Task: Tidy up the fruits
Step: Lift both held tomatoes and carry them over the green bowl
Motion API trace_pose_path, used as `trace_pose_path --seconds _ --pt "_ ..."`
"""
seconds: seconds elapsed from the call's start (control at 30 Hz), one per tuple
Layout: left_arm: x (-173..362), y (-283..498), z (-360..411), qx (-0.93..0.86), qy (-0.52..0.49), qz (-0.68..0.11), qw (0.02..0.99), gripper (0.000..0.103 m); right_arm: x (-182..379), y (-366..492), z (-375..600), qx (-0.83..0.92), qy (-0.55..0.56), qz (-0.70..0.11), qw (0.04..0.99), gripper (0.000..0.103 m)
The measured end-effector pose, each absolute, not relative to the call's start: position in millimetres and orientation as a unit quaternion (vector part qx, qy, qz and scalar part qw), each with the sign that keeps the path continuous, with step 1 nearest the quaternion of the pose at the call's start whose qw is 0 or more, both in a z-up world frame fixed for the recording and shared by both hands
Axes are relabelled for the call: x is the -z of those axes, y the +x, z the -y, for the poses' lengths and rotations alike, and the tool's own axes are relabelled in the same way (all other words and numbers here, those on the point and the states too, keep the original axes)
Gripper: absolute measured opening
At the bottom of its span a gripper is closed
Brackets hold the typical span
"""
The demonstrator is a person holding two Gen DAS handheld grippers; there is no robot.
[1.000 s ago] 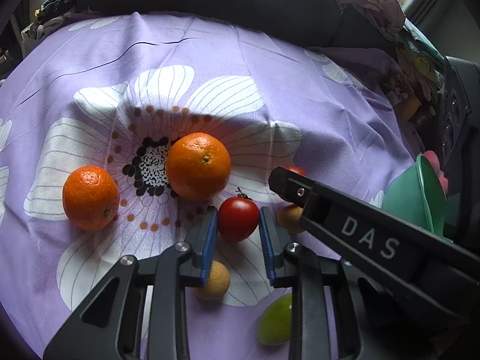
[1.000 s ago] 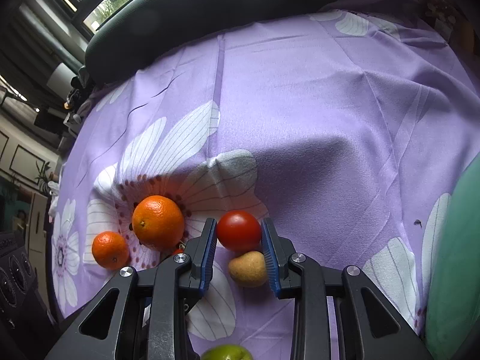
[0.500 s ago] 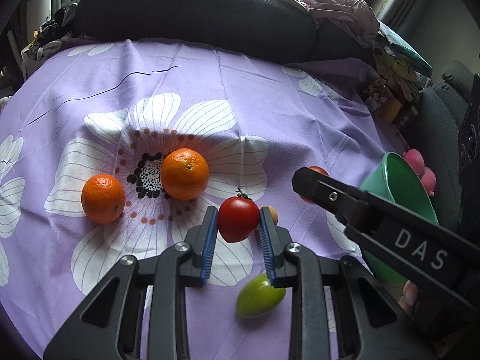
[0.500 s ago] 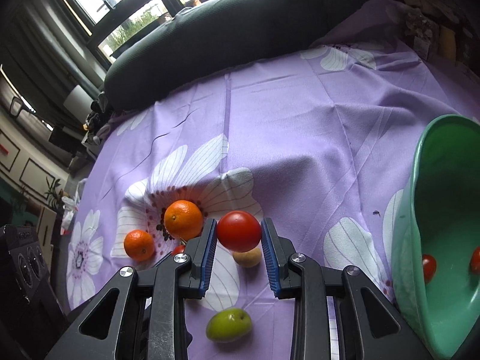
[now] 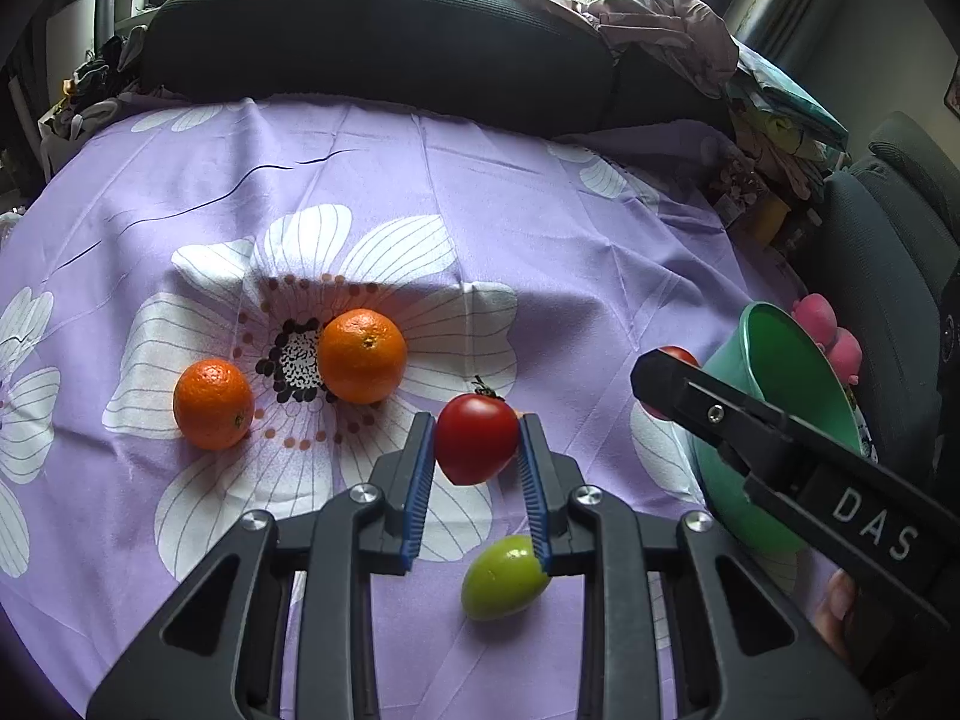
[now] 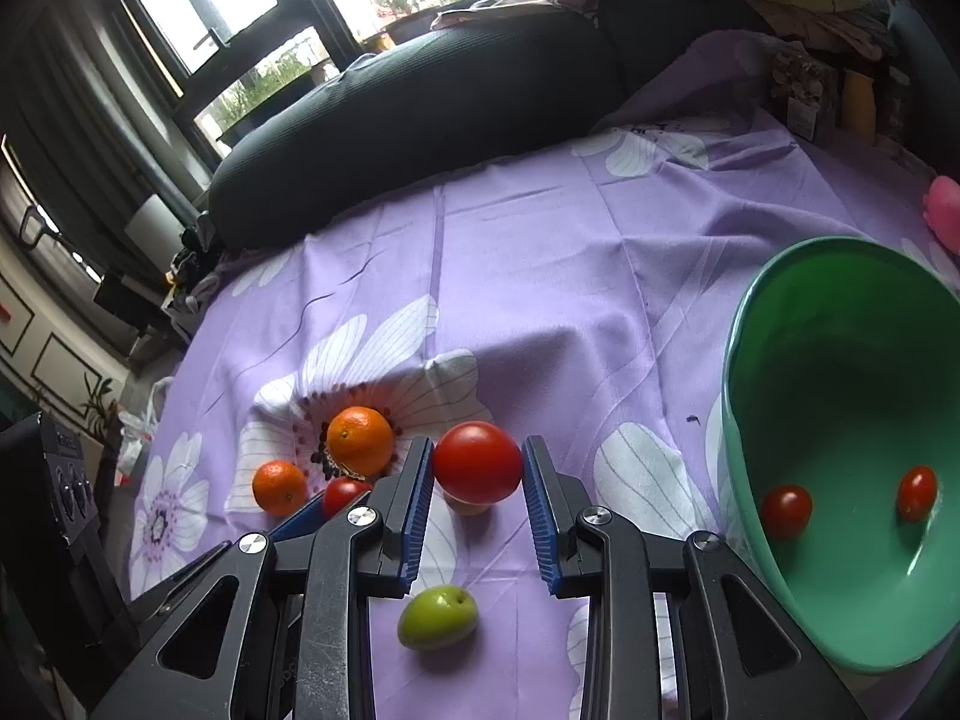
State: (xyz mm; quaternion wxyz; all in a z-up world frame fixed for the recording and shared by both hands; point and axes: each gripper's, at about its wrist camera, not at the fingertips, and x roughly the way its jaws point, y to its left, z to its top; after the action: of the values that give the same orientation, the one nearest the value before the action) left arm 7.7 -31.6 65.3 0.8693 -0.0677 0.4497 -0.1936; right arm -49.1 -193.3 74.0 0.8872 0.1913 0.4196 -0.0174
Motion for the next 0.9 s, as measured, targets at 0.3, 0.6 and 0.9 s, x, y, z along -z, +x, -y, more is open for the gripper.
trace_pose_path --seconds 0.3,0.6,0.9 --pt "-81.5 -7.5 47.7 0.210 -0.056 -0.424 0.879 0.027 -91.0 -63.9 200.2 0.018 0.195 -0.391 0.899 0.032" --pt "-100.1 -22.9 81.9 0.252 -0.031 -0.398 0.882 0.027 -108.1 -86.5 226.7 0.049 0.210 -0.353 0.910 0.032" --pt "-114.8 -33.8 120.7 0.301 -0.007 -0.387 0.871 0.027 -127.8 -118.4 261.1 0.112 0.229 -0.301 0.919 0.032"
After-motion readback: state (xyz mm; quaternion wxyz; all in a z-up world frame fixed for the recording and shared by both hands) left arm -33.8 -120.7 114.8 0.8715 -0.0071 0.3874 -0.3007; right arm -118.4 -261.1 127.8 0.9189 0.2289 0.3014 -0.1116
